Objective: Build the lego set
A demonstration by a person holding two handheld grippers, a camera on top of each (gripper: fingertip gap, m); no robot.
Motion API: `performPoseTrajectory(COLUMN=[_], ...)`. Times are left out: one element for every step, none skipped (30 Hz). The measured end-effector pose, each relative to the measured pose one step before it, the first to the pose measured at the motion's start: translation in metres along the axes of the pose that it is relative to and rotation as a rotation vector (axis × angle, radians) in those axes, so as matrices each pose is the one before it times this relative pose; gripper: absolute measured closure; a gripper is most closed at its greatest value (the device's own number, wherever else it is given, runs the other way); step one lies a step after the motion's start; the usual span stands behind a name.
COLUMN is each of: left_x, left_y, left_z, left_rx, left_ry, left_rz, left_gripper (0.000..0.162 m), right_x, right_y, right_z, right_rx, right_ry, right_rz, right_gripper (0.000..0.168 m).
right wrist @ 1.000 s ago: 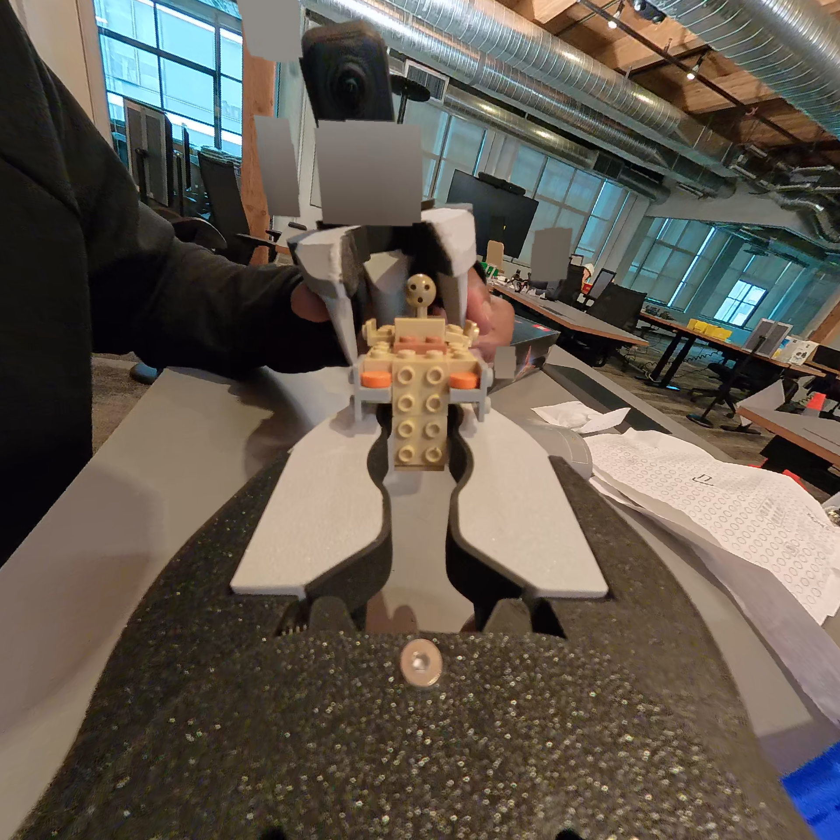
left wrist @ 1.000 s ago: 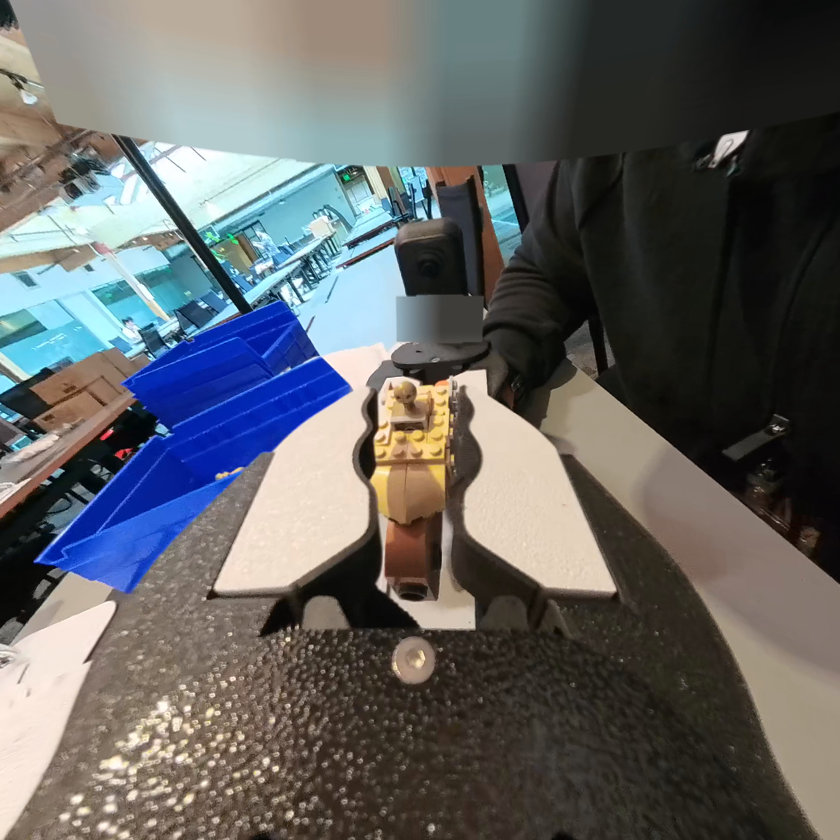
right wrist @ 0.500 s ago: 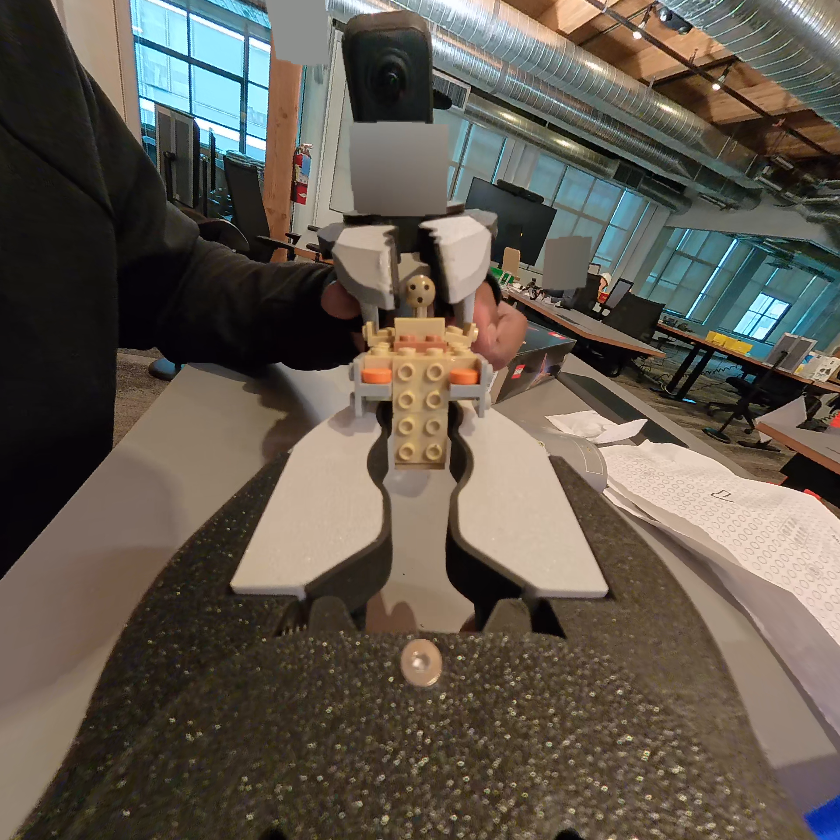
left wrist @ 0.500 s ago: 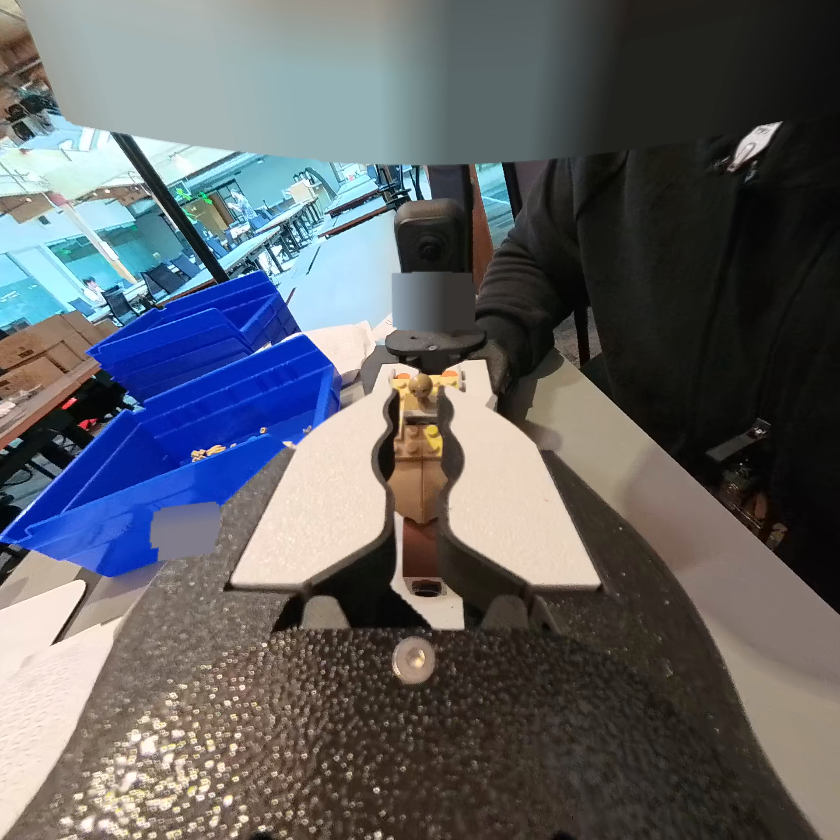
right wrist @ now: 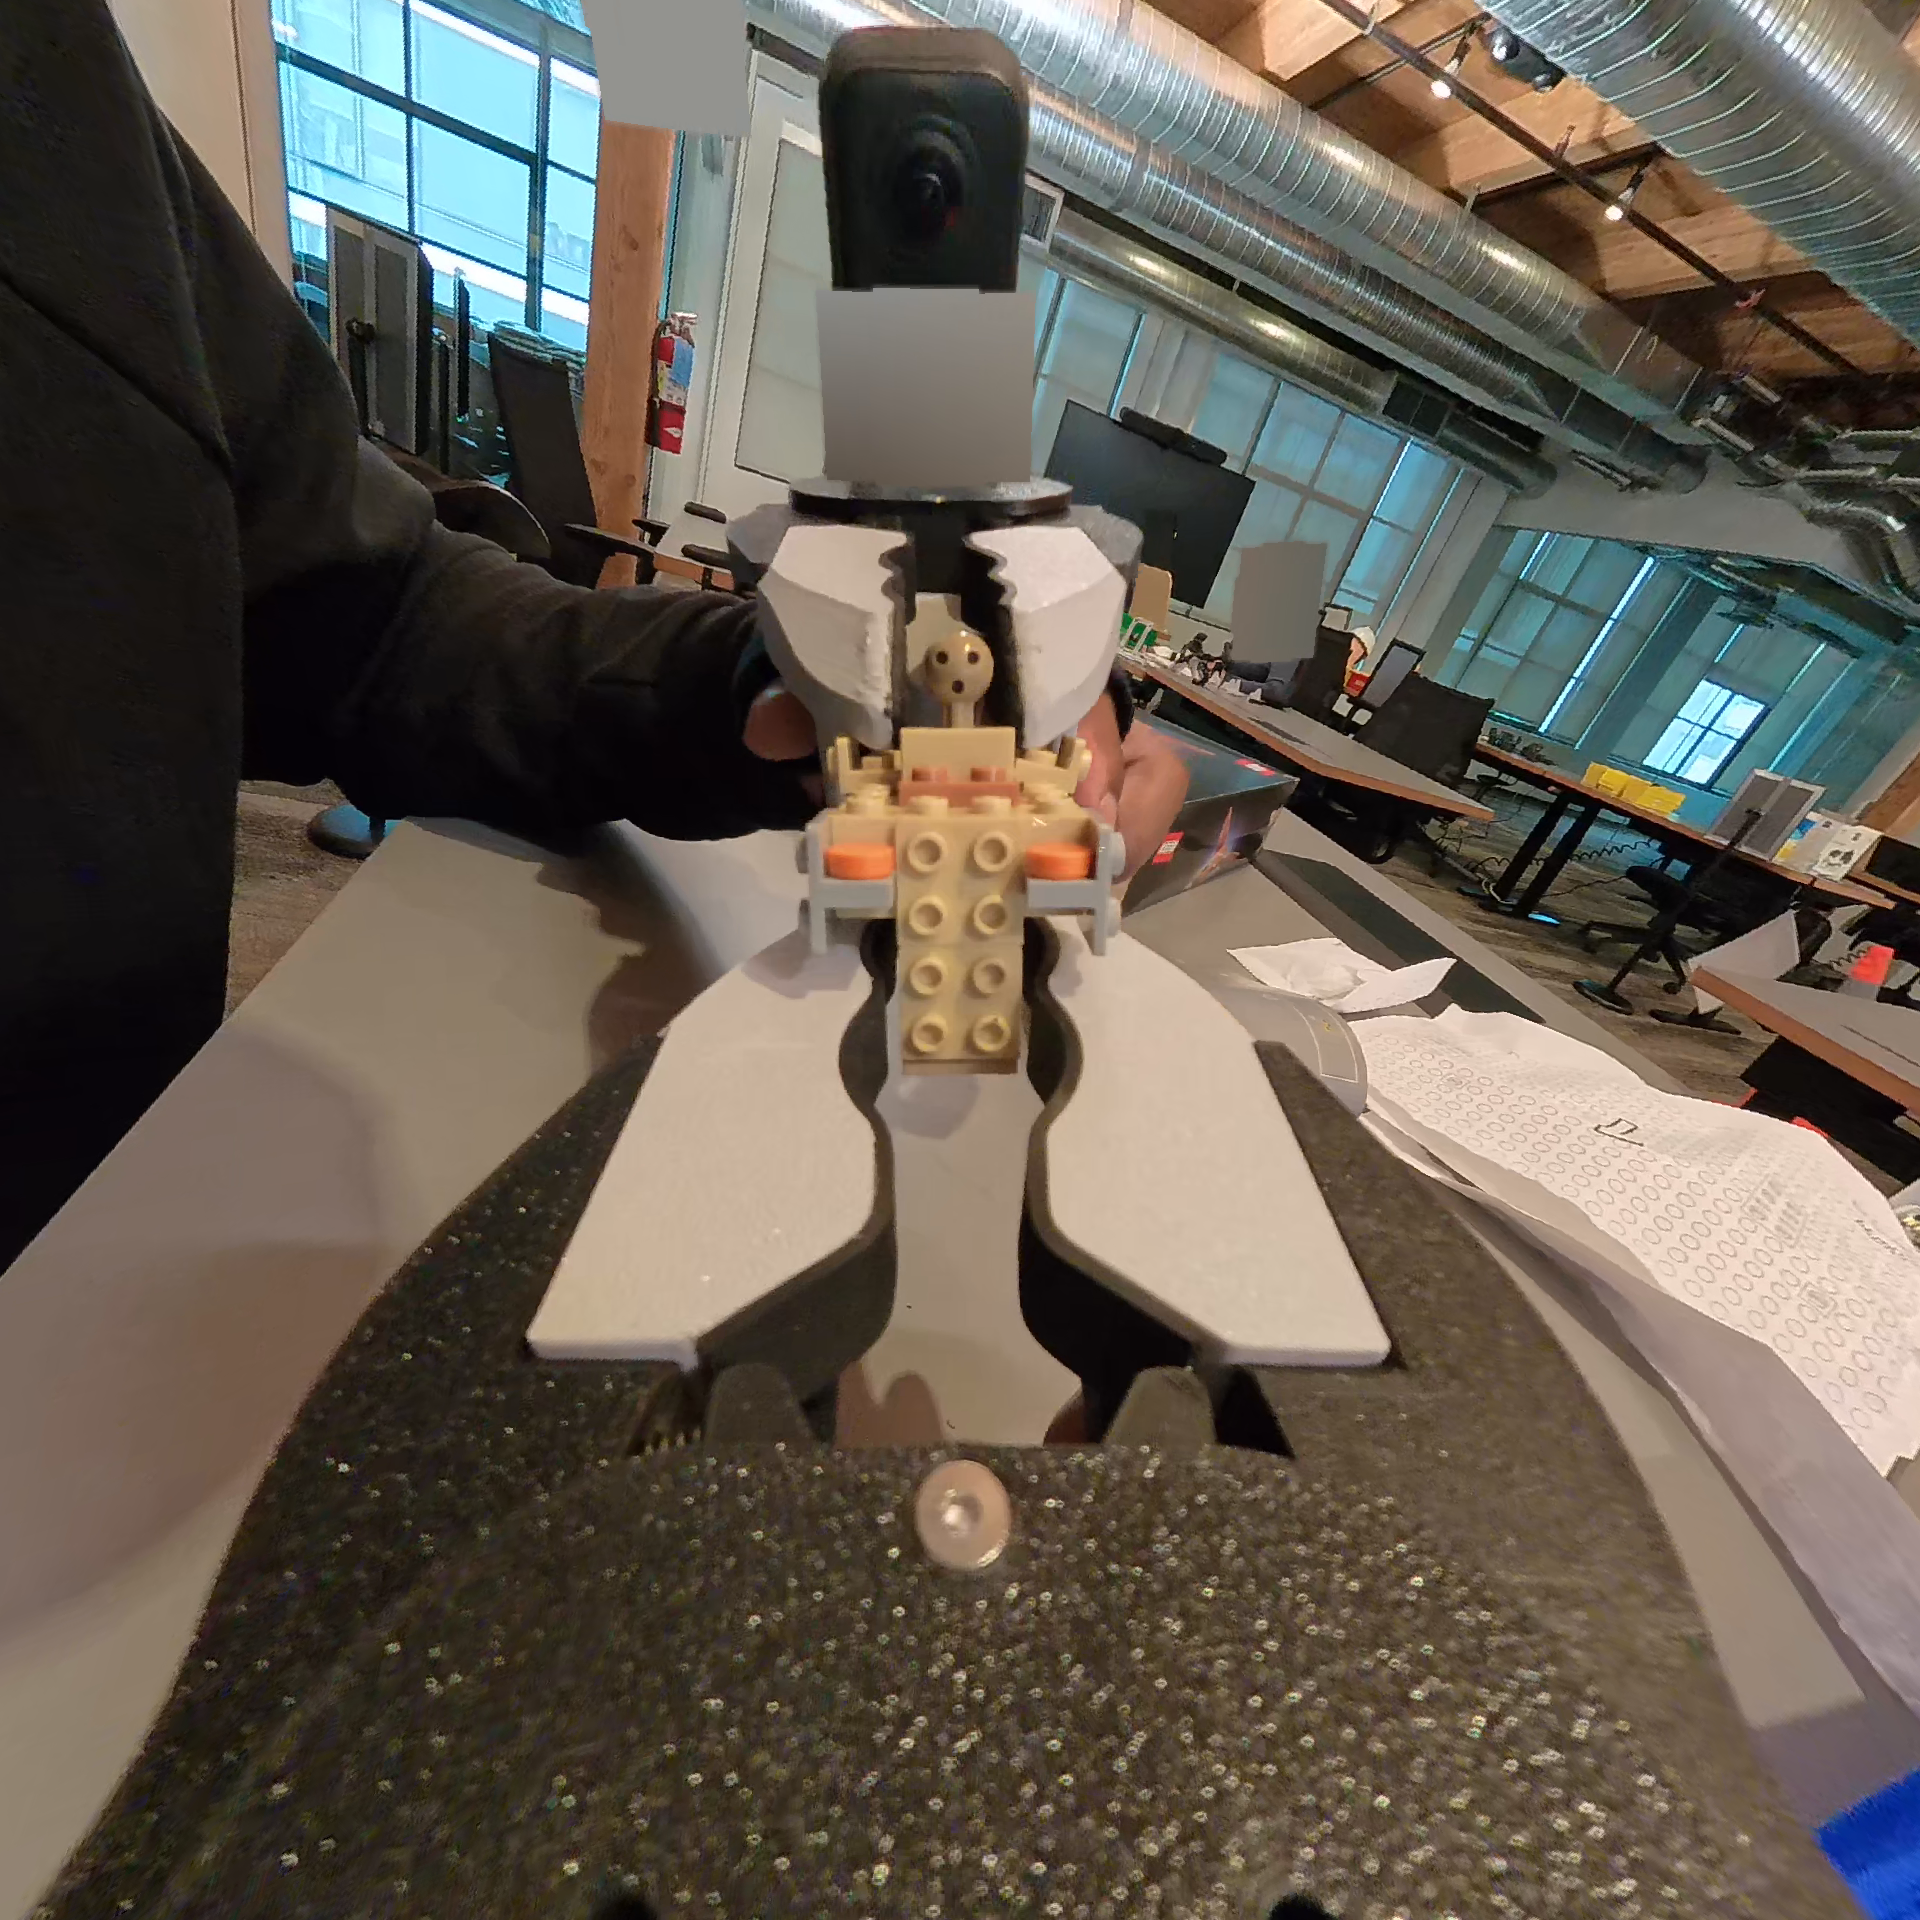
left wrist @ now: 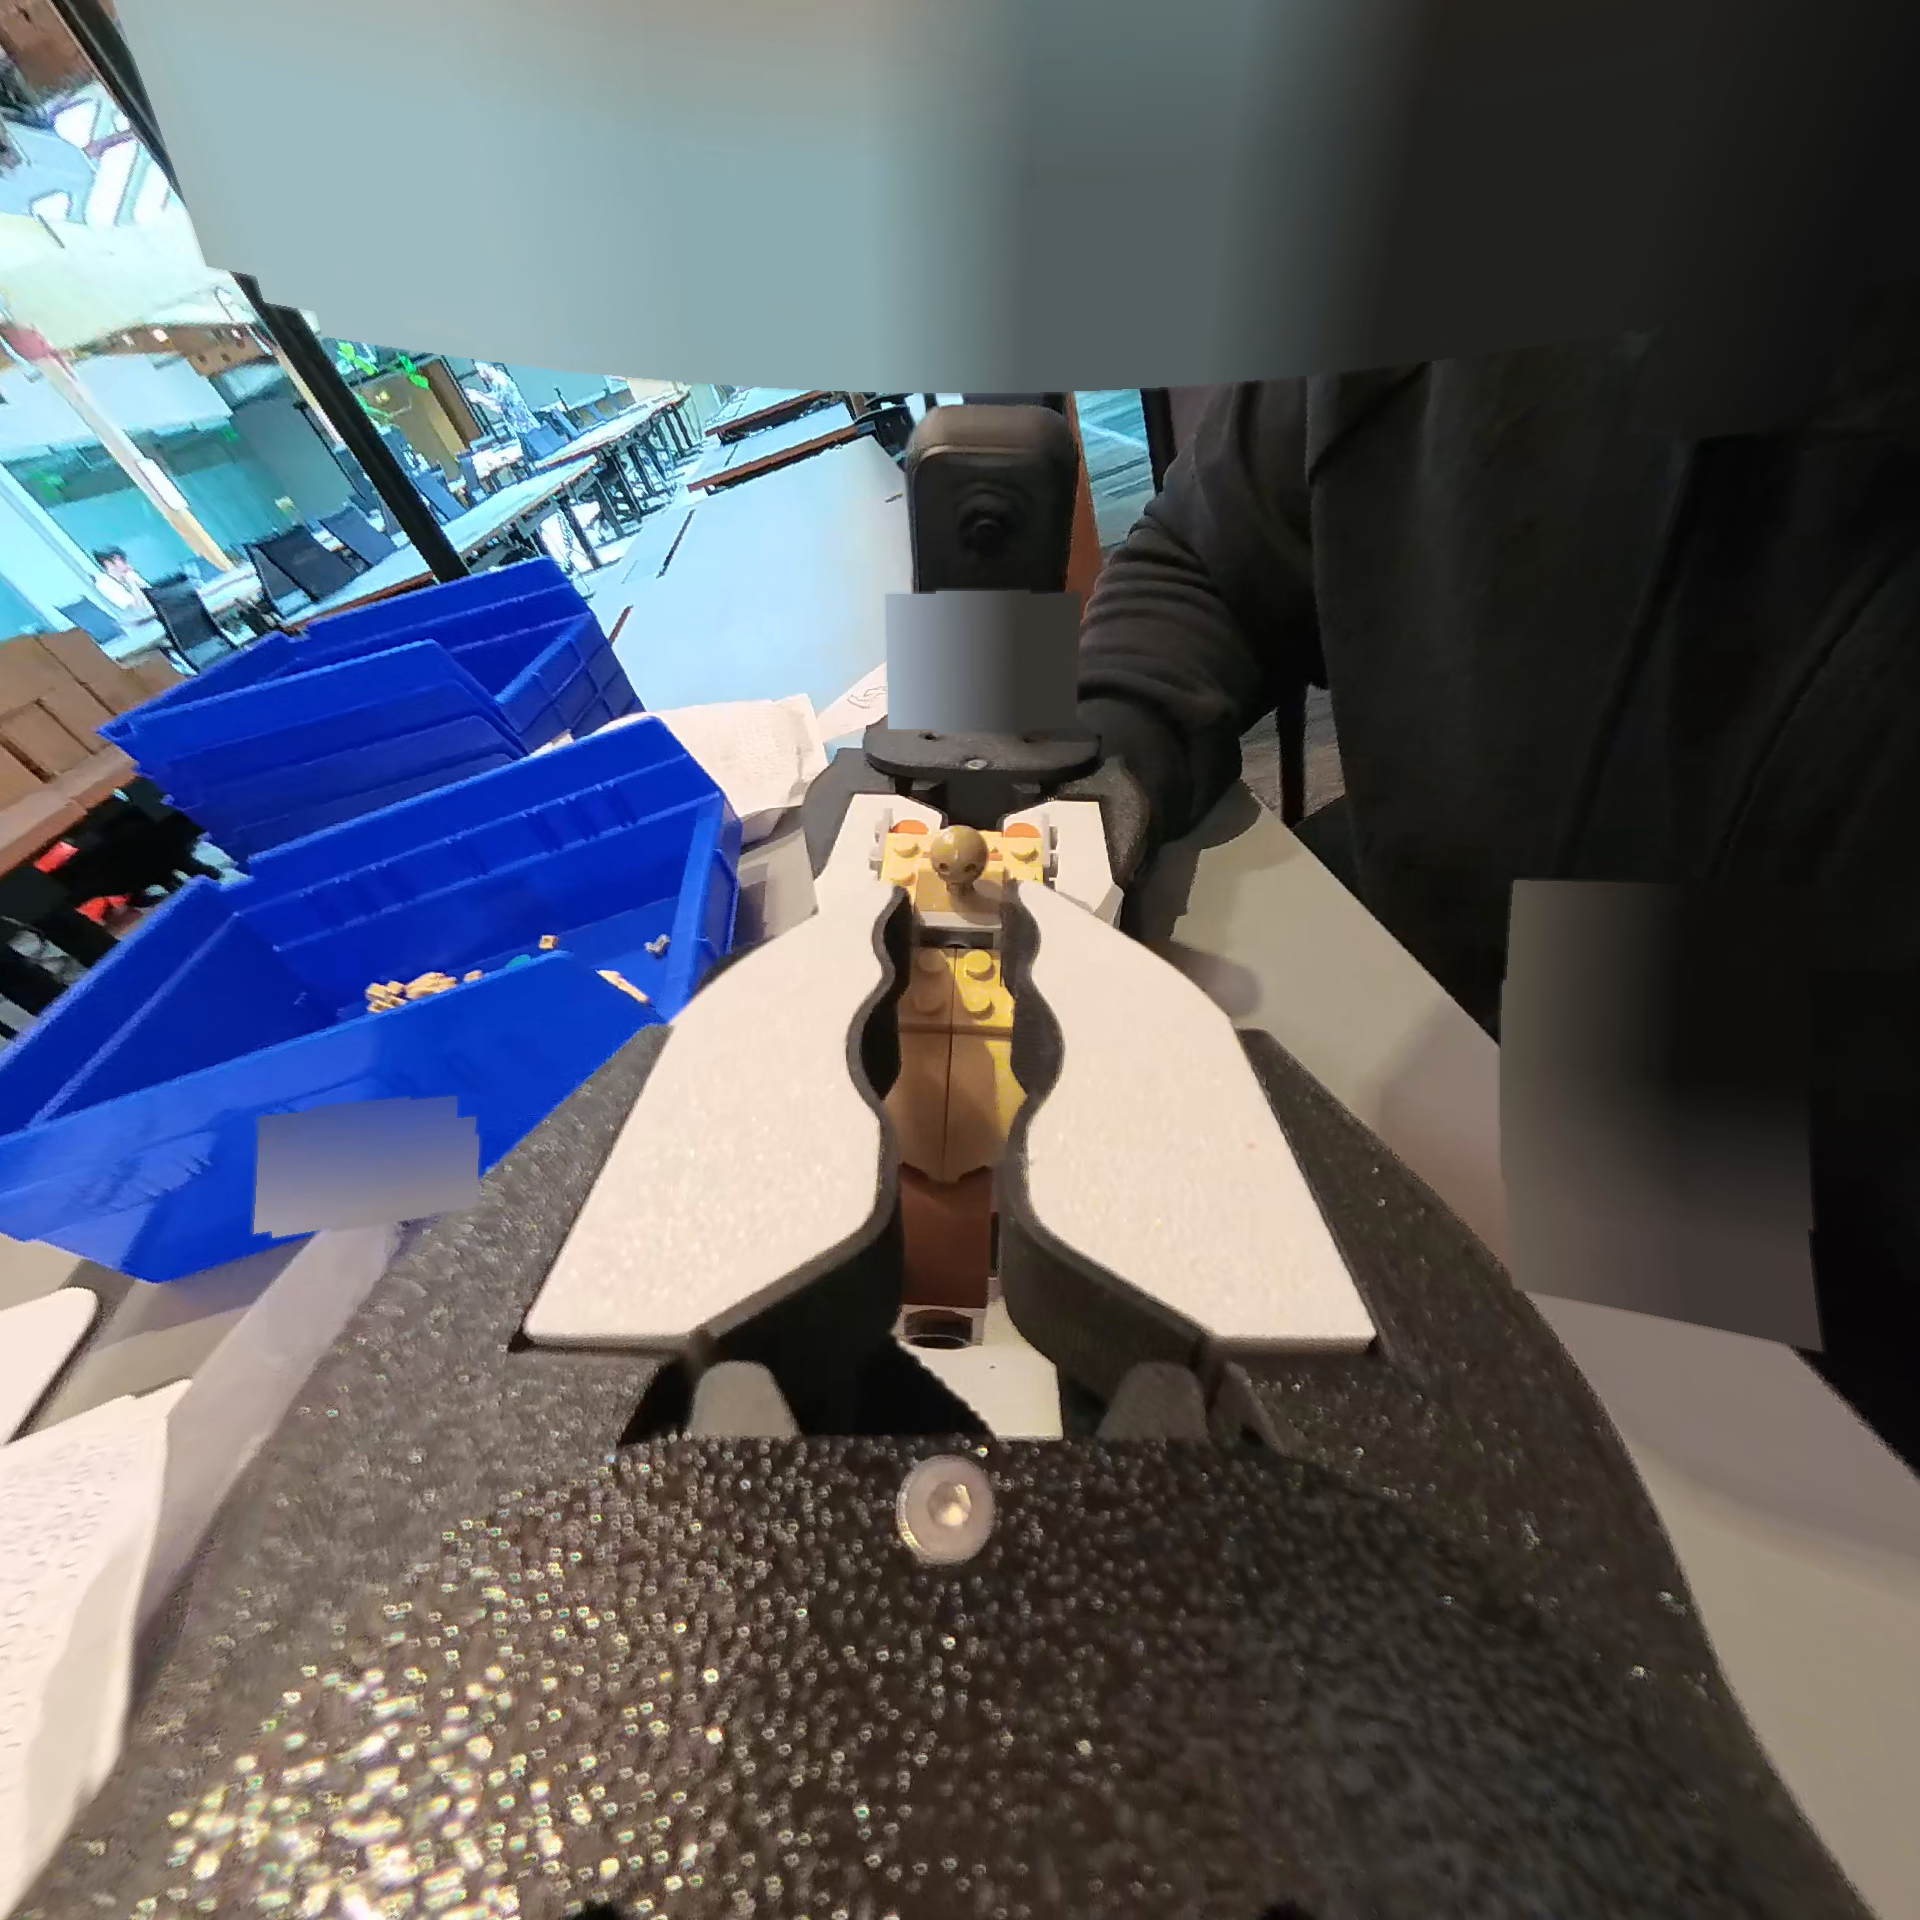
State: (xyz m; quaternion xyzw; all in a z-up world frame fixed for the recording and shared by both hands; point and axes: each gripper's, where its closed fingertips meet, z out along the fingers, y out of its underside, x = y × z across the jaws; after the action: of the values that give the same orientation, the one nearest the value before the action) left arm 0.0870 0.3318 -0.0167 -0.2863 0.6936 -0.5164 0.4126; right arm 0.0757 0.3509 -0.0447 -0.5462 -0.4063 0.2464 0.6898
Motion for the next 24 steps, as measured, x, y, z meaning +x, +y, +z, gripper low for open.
performPoseTrajectory(left_x=[-0.00037, -0.00047, -0.00001, -0.00020, -0.00019, 0.00005, -0.00011, 0.00010, 0.00028, 0.00007, -0.00031, -0.00006, 0.00036, 0.00022, 0.00024, 0.00001, -0.00006, 0.00002, 0.00037, 0.00089, 0.00087, 0.00036, 0.00022, 0.00041], left_y=[0.00016, 0.00013, 0.00000, -0.00017, -0.00017, -0.00010, -0.00010, 0.00002, -0.00021, 0.00016, 0.00060, 0.00044, 0.00005, -0.00044, -0.00074, -0.00018, -0.00003, -0.00032, -0.00090, -0.00147, -0.00139, -0.00110, -0.00085, -0.00128], left_z=[0.00007, 0.00010, 0.00010, 0.00024, 0.00016, 0.00019, 0.00030, 0.00034, 0.00022, 0.00027, 0.00021, 0.00026, 0.00010, 0.00006, -0.00009, -0.00011, -0.00006, -0.00017, 0.00002, 0.00013, 0.00013, 0.00004, -0.00008, -0.00035], left_rx=[0.0047, 0.0041, 0.0048, 0.0057, 0.0037, 0.0026, 0.0024, 0.0011, 0.0020, 0.0000, -0.0049, -0.0061, -0.0033, 0.0010, 0.0015, -0.0019, -0.0048, -0.0031, -0.0006, 0.0003, 0.0015, 0.0003, -0.0010, 0.0021], left_ry=[0.0028, 0.0049, 0.0054, 0.0027, 0.0017, 0.0031, 0.0019, 0.0030, 0.0048, 0.0022, -0.0017, -0.0026, -0.0020, -0.0013, -0.0008, -0.0021, -0.0055, -0.0084, -0.0056, -0.0008, -0.0016, -0.0040, -0.0030, -0.0003], left_rz=[-0.0211, -0.0255, -0.0206, -0.0155, -0.0157, -0.0141, -0.0137, -0.0144, -0.0123, -0.0072, -0.0020, 0.0042, 0.0074, 0.0053, 0.0019, 0.0079, 0.0196, 0.0248, 0.0171, 0.0114, 0.0132, 0.0131, 0.0107, 0.0065], left_gripper=[0.146, 0.146, 0.146, 0.146, 0.146, 0.146, 0.146, 0.146, 0.146, 0.146, 0.146, 0.146, 0.146, 0.146, 0.146, 0.146, 0.146, 0.146, 0.146, 0.145, 0.144, 0.144, 0.144, 0.144], right_x=[0.00033, 0.00023, -0.00023, 0.00004, 0.00041, 0.00012, 0.00010, 0.00003, -0.00031, -0.00022, 0.00016, 0.00006, -0.00008, -0.00019, -0.00010, 0.00028, 0.00043, 0.00017, 0.00005, -0.00037, -0.00024, -0.00034, -0.00023, -0.00001], right_y=[0.00002, 0.00017, -0.00017, -0.00024, -0.00010, 0.00005, -0.00008, 0.00002, -0.00013, 0.00015, 0.00055, 0.00057, 0.00009, -0.00037, -0.00056, 0.00012, 0.00032, -0.00032, -0.00116, -0.00141, -0.00150, -0.00103, -0.00056, -0.00025], right_z=[-0.00007, -0.00006, -0.00014, -0.00010, -0.00017, -0.00012, -0.00009, -0.00018, -0.00001, 0.00005, -0.00003, 0.00001, 0.00000, -0.00001, 0.00015, 0.00016, 0.00020, 0.00004, -0.00021, -0.00015, -0.00024, -0.00008, -0.00003, -0.00006], right_rx=[-0.0003, 0.0000, 0.0015, 0.0021, 0.0007, -0.0003, -0.0001, -0.0001, 0.0007, -0.0008, -0.0038, -0.0031, -0.0006, 0.0019, 0.0020, -0.0005, -0.0029, 0.0011, 0.0049, 0.0065, 0.0071, 0.0044, 0.0029, 0.0010], right_ry=[0.0015, 0.0010, -0.0020, 0.0000, 0.0022, 0.0012, 0.0018, 0.0007, -0.0008, -0.0004, 0.0016, 0.0001, -0.0007, 0.0001, 0.0010, 0.0017, 0.0032, 0.0027, 0.0007, -0.0009, -0.0001, -0.0006, -0.0005, 0.0007], right_rz=[0.0022, 0.0018, 0.0019, 0.0018, -0.0012, -0.0040, -0.0022, -0.0028, -0.0034, -0.0007, -0.0021, -0.0037, -0.0043, -0.0024, -0.0007, 0.0006, -0.0041, -0.0053, -0.0018, 0.0002, -0.0004, -0.0007, 0.0002, 0.0016], right_gripper=[0.146, 0.146, 0.146, 0.146, 0.146, 0.146, 0.146, 0.146, 0.146, 0.146, 0.146, 0.146, 0.146, 0.146, 0.146, 0.146, 0.146, 0.146, 0.146, 0.146, 0.146, 0.146, 0.146, 0.146])
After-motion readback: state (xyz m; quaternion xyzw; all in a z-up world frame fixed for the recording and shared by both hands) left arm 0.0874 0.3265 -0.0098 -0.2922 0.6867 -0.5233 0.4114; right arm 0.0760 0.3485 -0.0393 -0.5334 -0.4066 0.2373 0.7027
